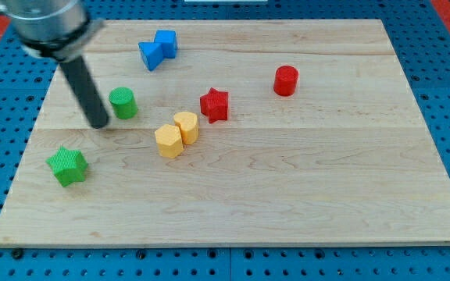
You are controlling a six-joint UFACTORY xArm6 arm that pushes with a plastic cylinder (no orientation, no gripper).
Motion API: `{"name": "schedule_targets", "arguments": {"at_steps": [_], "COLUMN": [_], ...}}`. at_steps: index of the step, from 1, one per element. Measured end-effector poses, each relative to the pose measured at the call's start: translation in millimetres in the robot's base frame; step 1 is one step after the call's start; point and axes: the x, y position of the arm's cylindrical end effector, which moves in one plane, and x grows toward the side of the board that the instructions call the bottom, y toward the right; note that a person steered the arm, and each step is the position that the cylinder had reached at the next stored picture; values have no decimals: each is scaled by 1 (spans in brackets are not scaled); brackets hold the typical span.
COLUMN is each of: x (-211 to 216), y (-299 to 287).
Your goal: Separate the blue blocks
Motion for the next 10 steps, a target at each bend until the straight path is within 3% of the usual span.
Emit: {"name": "schedule_targets", "arguments": {"at_steps": [3, 4, 5, 6, 7, 10], "x": [-61, -119, -170, -173, -184, -108], "y": [48, 112, 99, 51, 48, 68]}}
